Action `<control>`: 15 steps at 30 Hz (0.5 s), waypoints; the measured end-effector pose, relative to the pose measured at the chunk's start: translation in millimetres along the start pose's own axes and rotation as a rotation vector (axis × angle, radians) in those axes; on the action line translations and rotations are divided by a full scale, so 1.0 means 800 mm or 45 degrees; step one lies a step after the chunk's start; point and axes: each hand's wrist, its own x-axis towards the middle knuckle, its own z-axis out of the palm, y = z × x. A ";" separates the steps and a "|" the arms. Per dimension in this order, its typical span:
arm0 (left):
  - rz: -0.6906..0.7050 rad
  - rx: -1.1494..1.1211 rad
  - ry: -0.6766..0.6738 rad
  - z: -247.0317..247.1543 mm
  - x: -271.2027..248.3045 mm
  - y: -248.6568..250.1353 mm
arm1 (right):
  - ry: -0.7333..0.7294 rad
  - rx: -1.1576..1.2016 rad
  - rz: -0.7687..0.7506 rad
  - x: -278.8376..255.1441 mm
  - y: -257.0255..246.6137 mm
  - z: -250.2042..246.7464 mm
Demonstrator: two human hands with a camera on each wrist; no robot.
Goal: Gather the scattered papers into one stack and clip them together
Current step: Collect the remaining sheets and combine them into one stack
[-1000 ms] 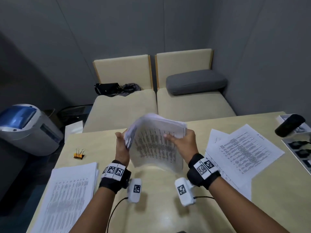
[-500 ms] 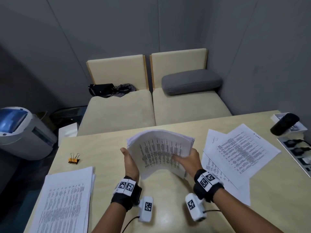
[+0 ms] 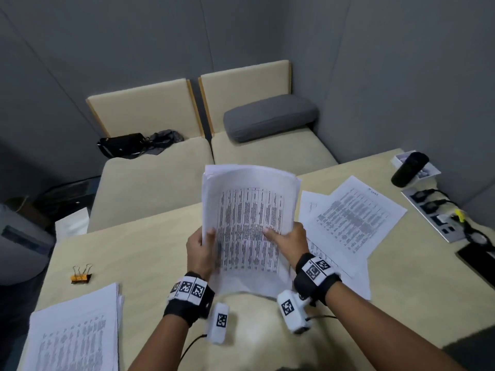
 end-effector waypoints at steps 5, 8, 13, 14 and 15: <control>-0.071 0.381 -0.367 0.051 -0.006 -0.004 | -0.074 -0.034 0.181 0.017 0.016 -0.065; -0.155 0.369 -0.457 0.096 0.004 -0.007 | -0.092 0.024 0.200 0.030 0.025 -0.113; -0.172 0.489 -0.645 0.204 0.038 0.018 | 0.071 0.152 0.252 0.069 0.037 -0.196; -0.175 0.542 -0.682 0.230 0.048 0.025 | 0.116 0.159 0.282 0.080 0.045 -0.211; -0.171 0.599 -0.713 0.255 0.056 0.031 | 0.158 0.168 0.311 0.089 0.052 -0.225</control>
